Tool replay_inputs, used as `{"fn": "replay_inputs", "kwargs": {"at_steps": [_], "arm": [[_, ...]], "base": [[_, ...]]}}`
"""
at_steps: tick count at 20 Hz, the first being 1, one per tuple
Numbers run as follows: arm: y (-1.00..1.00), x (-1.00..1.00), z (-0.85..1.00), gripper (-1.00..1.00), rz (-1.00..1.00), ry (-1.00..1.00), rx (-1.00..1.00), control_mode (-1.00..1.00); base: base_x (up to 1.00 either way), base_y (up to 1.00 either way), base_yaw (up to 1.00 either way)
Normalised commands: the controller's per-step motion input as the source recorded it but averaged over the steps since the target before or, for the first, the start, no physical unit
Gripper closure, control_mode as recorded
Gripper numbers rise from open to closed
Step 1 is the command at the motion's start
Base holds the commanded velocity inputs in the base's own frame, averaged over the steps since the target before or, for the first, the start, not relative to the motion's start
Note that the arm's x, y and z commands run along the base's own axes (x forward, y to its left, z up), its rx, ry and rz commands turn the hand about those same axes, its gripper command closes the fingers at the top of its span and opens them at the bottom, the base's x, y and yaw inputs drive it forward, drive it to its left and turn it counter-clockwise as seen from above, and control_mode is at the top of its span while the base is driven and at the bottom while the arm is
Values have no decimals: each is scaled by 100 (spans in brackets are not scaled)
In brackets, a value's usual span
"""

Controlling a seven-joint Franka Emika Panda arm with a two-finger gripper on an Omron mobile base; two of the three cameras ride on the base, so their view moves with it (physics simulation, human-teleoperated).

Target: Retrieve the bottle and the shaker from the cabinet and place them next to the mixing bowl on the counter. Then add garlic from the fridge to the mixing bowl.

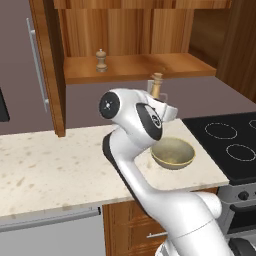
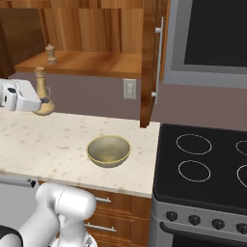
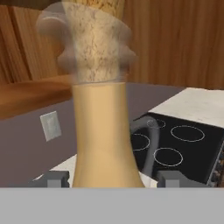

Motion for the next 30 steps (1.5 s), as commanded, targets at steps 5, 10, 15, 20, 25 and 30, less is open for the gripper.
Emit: {"fn": "replay_inputs", "kwargs": {"at_steps": [5,10,15,20,25,30], "arm": [[0,-1,-63,100,-10,0,0,-100],[0,0,-66,100,-9,0,0,-100],[0,0,-66,100,-3,1,0,-100],[0,3,-56,100,0,5,0,-100],[0,17,-20,100,-1,1,0,-100],[0,28,-7,100,-7,3,0,-100]], "base": [[0,0,0],[0,0,0],[0,0,0],[0,0,0],[0,0,0],[0,0,0]]}}
